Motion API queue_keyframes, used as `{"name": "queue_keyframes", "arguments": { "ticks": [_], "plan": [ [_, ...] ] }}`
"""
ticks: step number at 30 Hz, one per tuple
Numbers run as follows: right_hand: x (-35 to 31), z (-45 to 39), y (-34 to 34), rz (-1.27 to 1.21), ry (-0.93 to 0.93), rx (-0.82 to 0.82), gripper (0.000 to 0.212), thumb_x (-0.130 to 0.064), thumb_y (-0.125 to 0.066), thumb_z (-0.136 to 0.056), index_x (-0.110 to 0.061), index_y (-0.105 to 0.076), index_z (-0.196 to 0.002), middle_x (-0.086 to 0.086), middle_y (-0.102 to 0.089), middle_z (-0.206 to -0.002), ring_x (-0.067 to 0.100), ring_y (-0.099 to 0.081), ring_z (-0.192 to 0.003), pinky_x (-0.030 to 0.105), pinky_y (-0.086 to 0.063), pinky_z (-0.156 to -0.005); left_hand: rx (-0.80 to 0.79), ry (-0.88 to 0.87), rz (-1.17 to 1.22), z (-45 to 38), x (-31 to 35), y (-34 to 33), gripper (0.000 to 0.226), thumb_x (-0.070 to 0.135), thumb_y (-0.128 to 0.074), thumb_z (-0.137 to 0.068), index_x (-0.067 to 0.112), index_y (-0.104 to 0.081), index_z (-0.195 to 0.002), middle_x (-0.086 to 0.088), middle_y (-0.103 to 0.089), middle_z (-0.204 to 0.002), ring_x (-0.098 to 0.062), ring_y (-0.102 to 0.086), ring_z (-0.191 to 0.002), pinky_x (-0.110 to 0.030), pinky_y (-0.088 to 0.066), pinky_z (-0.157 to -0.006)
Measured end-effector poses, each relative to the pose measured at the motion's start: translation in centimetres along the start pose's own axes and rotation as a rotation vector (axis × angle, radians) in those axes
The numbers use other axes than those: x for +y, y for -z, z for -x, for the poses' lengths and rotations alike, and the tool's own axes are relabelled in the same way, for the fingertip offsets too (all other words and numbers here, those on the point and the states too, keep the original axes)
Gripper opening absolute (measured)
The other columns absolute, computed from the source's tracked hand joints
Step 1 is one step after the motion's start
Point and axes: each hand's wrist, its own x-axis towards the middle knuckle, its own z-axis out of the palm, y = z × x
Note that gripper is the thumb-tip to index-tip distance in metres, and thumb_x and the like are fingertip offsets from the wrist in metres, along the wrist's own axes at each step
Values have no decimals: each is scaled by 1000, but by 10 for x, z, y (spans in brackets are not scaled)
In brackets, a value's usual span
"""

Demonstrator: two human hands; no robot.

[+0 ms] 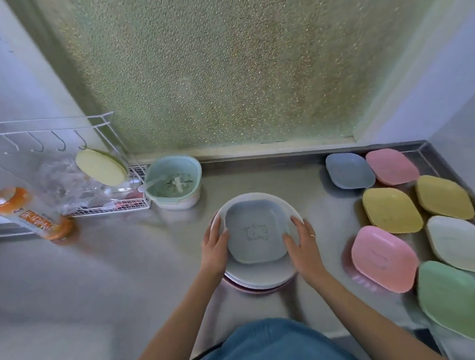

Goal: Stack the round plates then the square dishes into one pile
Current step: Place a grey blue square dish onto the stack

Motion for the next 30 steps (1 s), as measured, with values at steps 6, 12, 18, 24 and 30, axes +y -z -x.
{"name": "queue_keyframes", "arguments": {
  "ticks": [6,12,18,24,30],
  "plan": [
    [28,-19,56,56,-42,44,49,-26,-44,-96,-21,-29,-143,7,-14,-156,23,-16,-142,36,-17,-113,-63,-16,-6,-2,15,-67,47,20,-44,-97,23,-35,-143,-1,-29,-150,-14,-28,-138,-18,-17,-105],
    [42,-29,82,103,-71,35,49,-34,-42,-96,-29,-27,-142,-1,-14,-156,22,-21,-141,37,-18,-113,-14,-25,-7,2,22,-99,43,17,-45,-97,22,-42,-139,-2,-38,-144,-3,-34,-117,-13,-22,-96],
    [67,-31,110,79,18,294,37,-35,-42,-96,-25,-43,-133,1,-48,-139,22,-43,-127,42,-32,-108,43,18,15,0,9,-100,36,25,-48,-96,25,-52,-132,0,-44,-137,-17,-42,-128,-37,-29,-113],
    [128,-45,166,329,-328,456,38,-17,-52,-87,-14,-45,-125,15,-56,-124,36,-49,-114,48,-37,-94,119,11,80,6,6,-109,25,24,-54,-93,14,-66,-112,-3,-54,-121,-24,-54,-117,-33,-41,-95],
    [157,-52,174,530,-375,327,34,-8,-43,-87,-17,-48,-119,13,-59,-113,34,-53,-106,40,-38,-84,180,-11,-72,18,8,-118,54,34,-50,-79,24,-53,-132,4,-33,-149,-20,-39,-133,-38,-34,-109]
  ]
}}
